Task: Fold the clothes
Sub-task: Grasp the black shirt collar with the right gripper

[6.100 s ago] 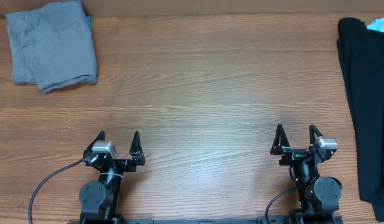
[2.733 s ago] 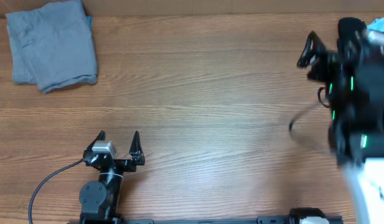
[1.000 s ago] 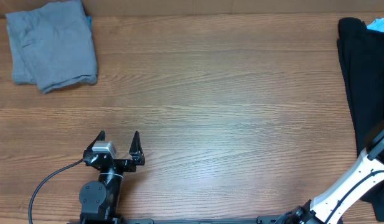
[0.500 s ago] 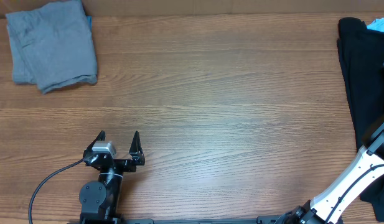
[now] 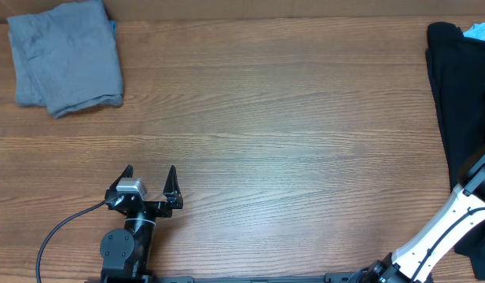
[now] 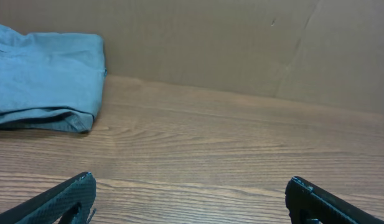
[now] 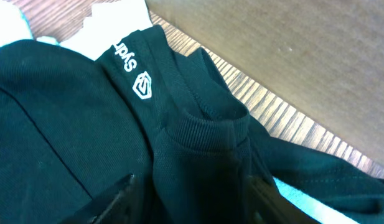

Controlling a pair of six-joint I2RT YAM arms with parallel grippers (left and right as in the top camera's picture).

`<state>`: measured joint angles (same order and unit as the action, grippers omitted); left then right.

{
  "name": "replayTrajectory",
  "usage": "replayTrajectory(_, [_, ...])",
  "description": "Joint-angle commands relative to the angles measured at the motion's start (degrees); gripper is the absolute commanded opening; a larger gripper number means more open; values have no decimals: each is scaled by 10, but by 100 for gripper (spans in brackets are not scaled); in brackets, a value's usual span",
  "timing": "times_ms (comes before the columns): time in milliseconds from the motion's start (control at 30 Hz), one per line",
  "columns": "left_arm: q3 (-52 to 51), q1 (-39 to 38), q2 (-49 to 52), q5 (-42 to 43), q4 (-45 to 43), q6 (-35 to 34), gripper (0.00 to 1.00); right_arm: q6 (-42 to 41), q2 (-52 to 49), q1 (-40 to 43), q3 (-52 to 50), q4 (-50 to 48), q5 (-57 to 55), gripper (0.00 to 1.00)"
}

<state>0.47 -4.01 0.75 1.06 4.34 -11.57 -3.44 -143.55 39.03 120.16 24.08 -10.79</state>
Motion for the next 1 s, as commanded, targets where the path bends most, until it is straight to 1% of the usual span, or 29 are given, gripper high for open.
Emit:
replayTrajectory(0, [-2,3,-5,4,0,13,100,-3,-11,3,14,0,-2,57])
replayTrajectory(33, [-2,3,-5,4,0,13,100,-3,-12,3,14,0,-2,60])
replayTrajectory(200, [-2,3,-5,4,0,13,100,-3,-14,3,14,-4,-8,61])
replayTrajectory(300, [-2,3,-5,4,0,13,100,-3,-14,3,14,-9,-8,60])
replayTrajectory(333, [-2,3,-5,4,0,13,100,-5,-14,3,14,-11,-8,58])
replayTrajectory(367, [-2,3,-5,4,0,13,100,-10,-14,3,14,-12,-9,54])
replayTrajectory(433, [-2,3,-5,4,0,13,100,-13,-14,4,14,-13,-8,41])
replayTrajectory(500, [-2,3,-5,4,0,13,100,-13,-15,5,14,-14,-8,35])
replayTrajectory(567, [-2,3,-5,4,0,13,100,-13,-15,6,13,-14,-8,35])
replayTrajectory(633, [-2,3,-5,4,0,13,100,-13,-15,7,13,-14,-8,41])
replayTrajectory(767, [-2,3,-5,4,0,13,100,-13,-15,10,13,-16,-8,47])
replayTrajectory(833, [-2,3,-5,4,0,13,100,-13,-17,12,13,-18,-8,54])
replayTrajectory(967, [-2,3,-5,4,0,13,100,-13,-27,13,13,-24,-8,56])
